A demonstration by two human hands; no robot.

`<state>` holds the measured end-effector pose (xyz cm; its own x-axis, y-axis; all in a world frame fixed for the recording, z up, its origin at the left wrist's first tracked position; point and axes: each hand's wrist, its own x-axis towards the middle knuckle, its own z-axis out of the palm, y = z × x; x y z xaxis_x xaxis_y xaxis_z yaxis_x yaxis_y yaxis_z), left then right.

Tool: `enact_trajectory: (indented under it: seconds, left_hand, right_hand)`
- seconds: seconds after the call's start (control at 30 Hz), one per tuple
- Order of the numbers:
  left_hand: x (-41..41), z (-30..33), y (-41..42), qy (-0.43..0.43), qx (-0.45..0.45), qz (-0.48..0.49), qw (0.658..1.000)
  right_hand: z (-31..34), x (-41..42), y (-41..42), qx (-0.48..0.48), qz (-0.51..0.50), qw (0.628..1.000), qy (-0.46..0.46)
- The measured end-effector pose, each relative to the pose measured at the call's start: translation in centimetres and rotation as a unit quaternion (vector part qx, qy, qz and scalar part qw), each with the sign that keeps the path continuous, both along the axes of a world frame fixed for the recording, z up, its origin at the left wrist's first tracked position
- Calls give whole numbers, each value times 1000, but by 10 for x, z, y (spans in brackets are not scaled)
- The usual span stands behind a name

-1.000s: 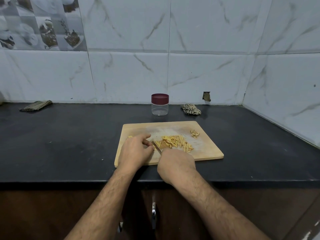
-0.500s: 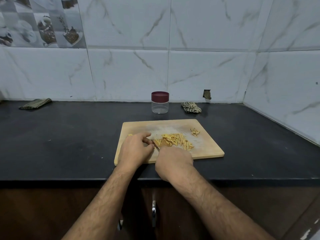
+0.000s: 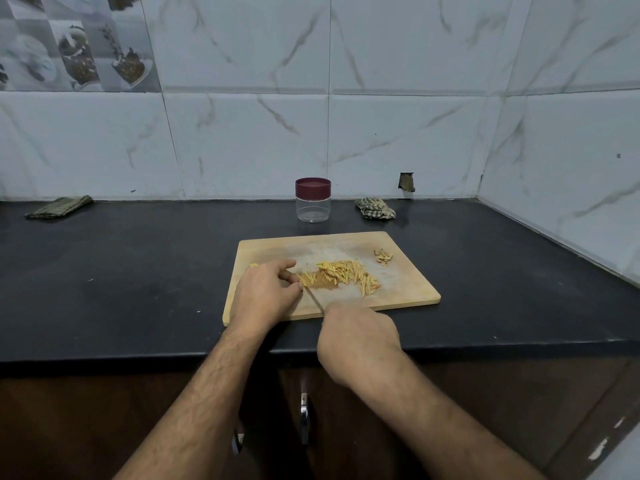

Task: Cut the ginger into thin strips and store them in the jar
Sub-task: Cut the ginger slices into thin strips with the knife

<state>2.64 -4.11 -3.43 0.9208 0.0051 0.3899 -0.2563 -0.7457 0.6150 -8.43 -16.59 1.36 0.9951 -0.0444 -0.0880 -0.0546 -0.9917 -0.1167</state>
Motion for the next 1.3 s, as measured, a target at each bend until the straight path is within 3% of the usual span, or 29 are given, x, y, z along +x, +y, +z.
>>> enact_trajectory:
  seconds: [0.63,1.3]
  left_hand:
    - [-2,0,0,14,-32,11,999]
    - [-1,1,-2,14,-12,17,1000]
  right_hand:
    - [6,18,9,60,-9,998,-14]
    - [1,23,14,38,-17,999,-22]
